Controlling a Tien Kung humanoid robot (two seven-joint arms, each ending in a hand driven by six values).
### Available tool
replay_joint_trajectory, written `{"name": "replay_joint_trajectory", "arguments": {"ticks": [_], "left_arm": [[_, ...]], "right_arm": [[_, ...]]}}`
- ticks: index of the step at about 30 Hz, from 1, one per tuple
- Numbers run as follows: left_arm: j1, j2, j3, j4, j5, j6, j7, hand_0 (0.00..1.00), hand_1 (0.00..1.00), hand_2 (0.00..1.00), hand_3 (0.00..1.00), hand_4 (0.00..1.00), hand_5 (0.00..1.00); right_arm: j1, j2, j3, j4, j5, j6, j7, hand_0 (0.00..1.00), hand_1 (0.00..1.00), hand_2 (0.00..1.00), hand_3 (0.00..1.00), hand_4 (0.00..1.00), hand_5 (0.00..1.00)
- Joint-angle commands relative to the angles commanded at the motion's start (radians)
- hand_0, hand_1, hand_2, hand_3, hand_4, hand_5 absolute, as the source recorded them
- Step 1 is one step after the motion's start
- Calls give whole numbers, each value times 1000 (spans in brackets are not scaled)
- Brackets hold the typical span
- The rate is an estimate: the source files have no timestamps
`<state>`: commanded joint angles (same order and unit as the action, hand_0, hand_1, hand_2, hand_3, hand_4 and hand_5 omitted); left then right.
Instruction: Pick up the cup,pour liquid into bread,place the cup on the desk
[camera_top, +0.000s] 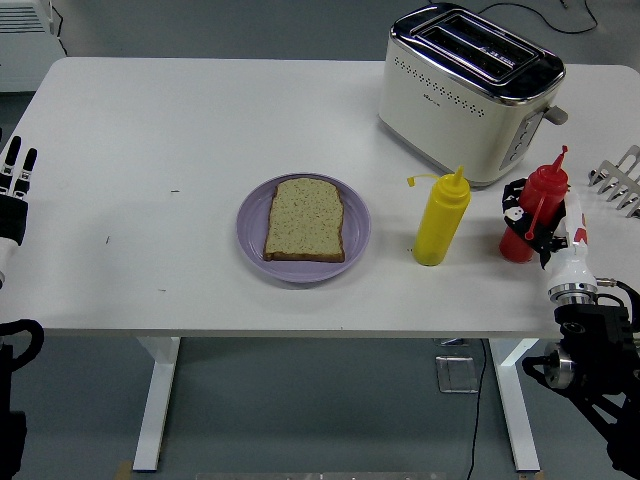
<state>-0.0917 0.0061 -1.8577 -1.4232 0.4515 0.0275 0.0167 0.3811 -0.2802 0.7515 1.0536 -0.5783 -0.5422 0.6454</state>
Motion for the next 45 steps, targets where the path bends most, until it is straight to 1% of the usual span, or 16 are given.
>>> {"name": "replay_joint_trajectory", "arguments": {"ticks": [6,7,12,13,18,19,24,25,30,31,36,37,42,43,45], "left_arm": [[2,-1,2,0,0,0,0,782,734,735,693,514,984],[2,-1,2,0,0,0,0,783,737,738,694,515,983],[4,-1,4,0,0,0,0,783,737,738,694,515,983],[4,-1,4,0,0,0,0,783,738,740,697,513,983],[4,-1,6,0,0,0,-1,783,738,740,697,513,983],[5,-1,6,0,0,0,-1,783,738,741,698,514,984],[6,0,6,0,0,0,-1,783,738,741,698,514,984],[6,0,5,0,0,0,-1,785,743,743,702,512,985],[4,0,4,0,0,0,-1,785,743,743,702,512,985],[4,0,3,0,0,0,-1,787,744,749,706,514,986],[2,0,0,-1,0,0,-1,787,744,749,706,514,986],[2,0,0,-1,0,1,-1,788,745,750,709,515,991],[1,1,0,-1,0,1,-1,788,745,750,709,515,991],[0,1,0,-1,0,1,-1,789,747,751,711,516,997],[0,1,-1,-1,1,1,-1,789,747,751,711,516,997]], "right_arm": [[-8,-2,1,3,1,-1,0,272,269,342,383,416,88],[-10,-3,2,4,-2,-2,0,297,311,384,409,467,119],[-20,-7,1,14,-21,-8,0,297,311,384,409,467,119],[-22,-9,0,15,-28,-10,0,417,430,463,507,610,173],[-30,-14,1,16,-60,-21,0,417,430,463,507,610,173],[-32,-15,2,16,-66,-23,0,522,521,534,650,640,165],[-42,-20,9,16,-93,-29,0,522,521,534,650,640,165],[-43,-21,10,15,-97,-29,0,731,686,743,851,695,177],[-47,-22,19,16,-105,-31,-6,731,686,743,851,695,177],[-48,-23,20,18,-105,-29,-6,885,813,905,979,740,179],[-52,-26,28,25,-113,-9,-14,885,813,905,979,740,179],[-52,-26,28,26,-114,-6,-15,939,859,960,998,760,176],[-55,-26,31,31,-126,12,-23,939,859,960,998,760,176],[-56,-26,33,32,-127,14,-24,961,891,979,998,786,172],[-60,-27,40,36,-133,21,-31,961,891,979,998,786,172]]}}
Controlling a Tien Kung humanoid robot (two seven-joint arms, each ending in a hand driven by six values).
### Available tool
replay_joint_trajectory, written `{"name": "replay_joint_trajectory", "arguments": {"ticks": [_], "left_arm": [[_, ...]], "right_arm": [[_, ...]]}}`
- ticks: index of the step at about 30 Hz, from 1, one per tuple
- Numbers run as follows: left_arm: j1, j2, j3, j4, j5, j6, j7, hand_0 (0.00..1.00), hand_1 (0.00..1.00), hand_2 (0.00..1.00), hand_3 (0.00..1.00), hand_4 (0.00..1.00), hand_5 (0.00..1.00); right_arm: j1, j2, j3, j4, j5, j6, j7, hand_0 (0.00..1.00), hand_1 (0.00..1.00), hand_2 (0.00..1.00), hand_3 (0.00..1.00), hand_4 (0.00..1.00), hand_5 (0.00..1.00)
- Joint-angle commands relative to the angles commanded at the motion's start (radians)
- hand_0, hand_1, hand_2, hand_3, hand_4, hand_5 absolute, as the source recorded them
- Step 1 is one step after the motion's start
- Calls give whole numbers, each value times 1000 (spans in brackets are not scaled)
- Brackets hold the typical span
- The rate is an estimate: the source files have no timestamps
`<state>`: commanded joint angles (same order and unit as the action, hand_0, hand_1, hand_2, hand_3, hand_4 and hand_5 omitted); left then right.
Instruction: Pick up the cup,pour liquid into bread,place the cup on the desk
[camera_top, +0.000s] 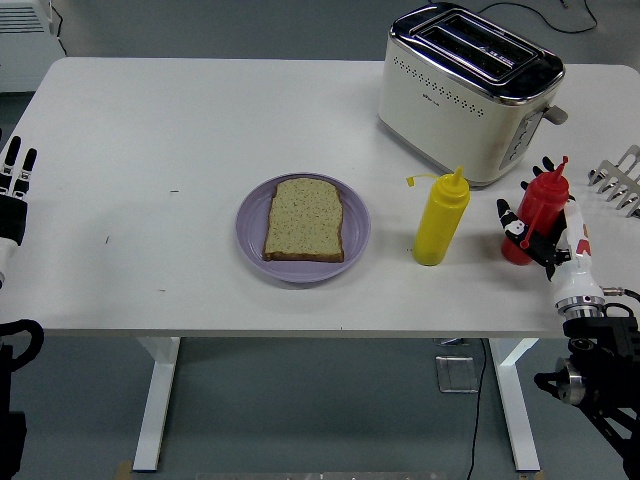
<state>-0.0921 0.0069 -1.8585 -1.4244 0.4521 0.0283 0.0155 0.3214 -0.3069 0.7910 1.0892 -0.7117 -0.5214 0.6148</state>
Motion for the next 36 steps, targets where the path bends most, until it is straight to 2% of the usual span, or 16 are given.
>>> {"name": "replay_joint_trajectory", "arguments": {"ticks": [22,29,36], "left_arm": [[-2,1,0,0,0,1,0,793,750,755,714,519,998],[-3,2,-2,-1,0,1,0,792,748,752,711,519,998],[-4,2,-1,0,0,1,0,791,748,751,709,520,998]], "right_arm": [[-98,-43,96,104,-68,30,-22,972,905,992,998,801,170],[-160,-73,123,158,-87,38,-24,972,905,992,998,826,181],[-190,-94,130,169,-99,44,-25,966,906,989,998,831,180]]}}
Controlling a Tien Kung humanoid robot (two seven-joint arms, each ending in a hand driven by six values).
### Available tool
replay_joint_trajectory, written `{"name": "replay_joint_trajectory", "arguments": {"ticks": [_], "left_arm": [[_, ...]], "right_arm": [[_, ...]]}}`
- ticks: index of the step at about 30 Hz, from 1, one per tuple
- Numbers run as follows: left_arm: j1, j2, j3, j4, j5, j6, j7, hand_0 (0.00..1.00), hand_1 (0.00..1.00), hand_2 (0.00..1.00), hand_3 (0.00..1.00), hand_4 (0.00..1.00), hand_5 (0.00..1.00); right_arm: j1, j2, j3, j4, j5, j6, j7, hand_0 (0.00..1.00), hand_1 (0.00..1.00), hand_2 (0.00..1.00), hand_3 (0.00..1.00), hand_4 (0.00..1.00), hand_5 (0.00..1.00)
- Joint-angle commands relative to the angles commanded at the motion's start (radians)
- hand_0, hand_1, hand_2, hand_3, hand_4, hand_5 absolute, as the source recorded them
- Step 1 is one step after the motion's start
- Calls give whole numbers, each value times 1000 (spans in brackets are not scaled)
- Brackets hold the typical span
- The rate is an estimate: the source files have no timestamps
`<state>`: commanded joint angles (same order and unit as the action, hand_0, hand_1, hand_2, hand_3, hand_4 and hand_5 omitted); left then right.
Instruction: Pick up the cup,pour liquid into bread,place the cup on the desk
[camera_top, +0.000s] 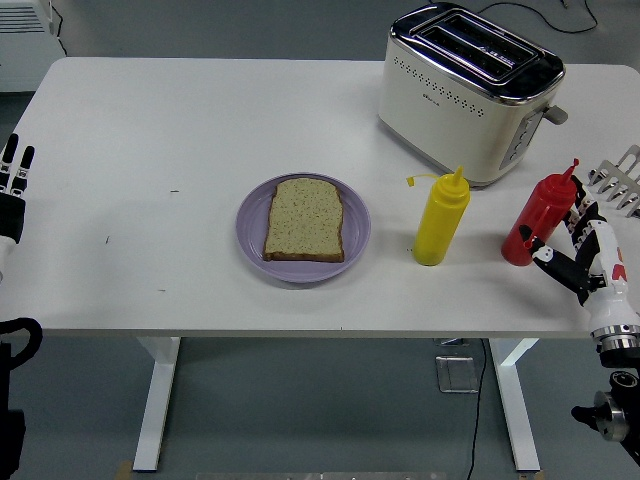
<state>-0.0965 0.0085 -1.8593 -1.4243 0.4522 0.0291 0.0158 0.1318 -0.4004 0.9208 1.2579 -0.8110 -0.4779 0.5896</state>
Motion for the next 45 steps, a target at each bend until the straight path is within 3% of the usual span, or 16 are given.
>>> {"name": "replay_joint_trajectory", "arguments": {"ticks": [9,17,22,23,28,29,34,35,36,40,41,43,45], "left_arm": [[-1,1,0,-1,1,0,0,791,745,749,709,519,998],[-3,3,5,1,1,-1,0,789,743,745,704,516,997],[-2,3,8,1,1,-1,0,789,743,745,704,516,997],[-2,4,9,1,2,-1,0,787,742,744,702,515,995],[1,4,13,2,1,-1,0,787,742,744,702,515,995],[1,4,13,2,1,-1,0,787,742,743,701,515,994],[4,4,15,2,2,-1,0,787,742,743,701,515,994],[5,3,16,2,2,-1,0,787,742,743,700,515,993],[5,4,16,2,2,-1,0,787,742,743,700,515,993],[5,4,14,2,2,-1,0,787,742,743,700,515,993],[4,4,14,1,2,-1,0,787,742,742,700,514,992],[2,4,13,1,1,-1,0,787,742,742,700,514,992],[1,4,11,1,1,-1,0,787,742,742,700,514,992]], "right_arm": [[-80,-26,56,41,-6,-6,8,964,907,988,998,831,182],[-163,-18,154,52,-23,-38,42,939,871,964,998,826,180],[-208,-10,247,74,30,-92,56,939,871,964,998,826,180],[-214,-8,273,80,48,-105,56,882,811,927,955,765,157],[-217,1,389,114,100,-135,56,882,811,927,955,765,157],[-216,1,393,115,102,-135,56,804,761,821,869,610,30],[-191,15,519,154,172,-83,55,804,761,821,869,610,30],[-185,18,556,171,211,-47,30,778,722,745,750,581,31],[-182,19,575,178,232,-28,17,778,722,745,750,581,31],[-155,30,692,219,384,126,-106,778,722,745,750,581,31],[-146,35,714,221,424,166,-134,777,713,731,728,558,173],[-128,49,746,220,508,237,-182,777,713,731,728,558,173],[-114,64,759,217,583,280,-211,777,713,731,728,558,173]]}}
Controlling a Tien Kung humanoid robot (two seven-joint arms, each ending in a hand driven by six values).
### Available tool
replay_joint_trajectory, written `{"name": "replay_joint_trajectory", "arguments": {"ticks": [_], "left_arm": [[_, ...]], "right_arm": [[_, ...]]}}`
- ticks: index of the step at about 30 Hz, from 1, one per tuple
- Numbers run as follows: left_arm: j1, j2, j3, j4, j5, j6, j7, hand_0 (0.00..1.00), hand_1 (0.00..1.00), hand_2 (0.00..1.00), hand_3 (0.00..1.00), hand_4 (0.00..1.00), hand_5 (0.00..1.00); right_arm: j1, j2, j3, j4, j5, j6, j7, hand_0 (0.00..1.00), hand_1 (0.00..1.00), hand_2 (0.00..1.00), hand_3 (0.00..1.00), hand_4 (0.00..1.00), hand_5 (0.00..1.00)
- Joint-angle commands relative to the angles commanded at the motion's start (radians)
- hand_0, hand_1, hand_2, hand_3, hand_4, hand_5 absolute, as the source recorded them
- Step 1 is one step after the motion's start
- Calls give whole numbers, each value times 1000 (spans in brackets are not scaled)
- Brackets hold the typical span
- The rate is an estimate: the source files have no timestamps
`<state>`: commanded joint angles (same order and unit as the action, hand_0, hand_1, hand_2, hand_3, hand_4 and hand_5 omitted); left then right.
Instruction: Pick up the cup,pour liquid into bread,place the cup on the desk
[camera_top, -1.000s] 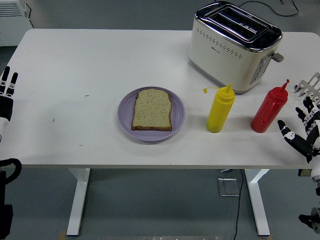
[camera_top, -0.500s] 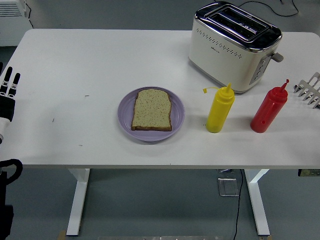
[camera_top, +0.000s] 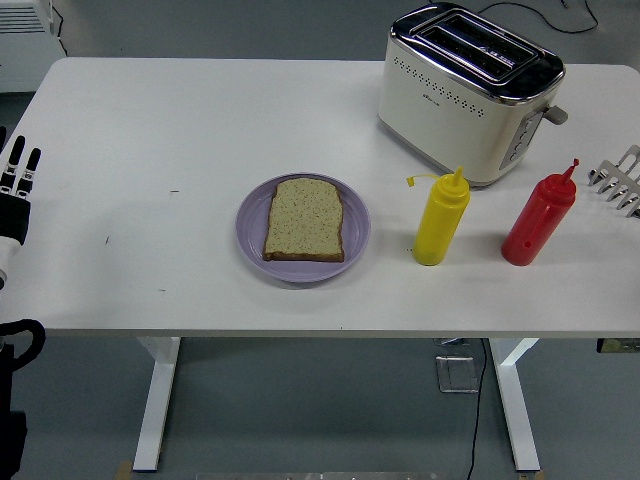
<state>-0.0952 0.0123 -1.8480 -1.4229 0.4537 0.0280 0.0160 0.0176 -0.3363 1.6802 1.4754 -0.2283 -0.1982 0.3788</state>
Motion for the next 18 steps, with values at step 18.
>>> {"name": "replay_joint_trajectory", "arguments": {"ticks": [18], "left_arm": [[-3,-1,0,1,1,0,1,786,743,743,700,514,990]], "right_arm": [[19,60,-37,-20,34,75,-206,760,691,701,737,486,551]]}}
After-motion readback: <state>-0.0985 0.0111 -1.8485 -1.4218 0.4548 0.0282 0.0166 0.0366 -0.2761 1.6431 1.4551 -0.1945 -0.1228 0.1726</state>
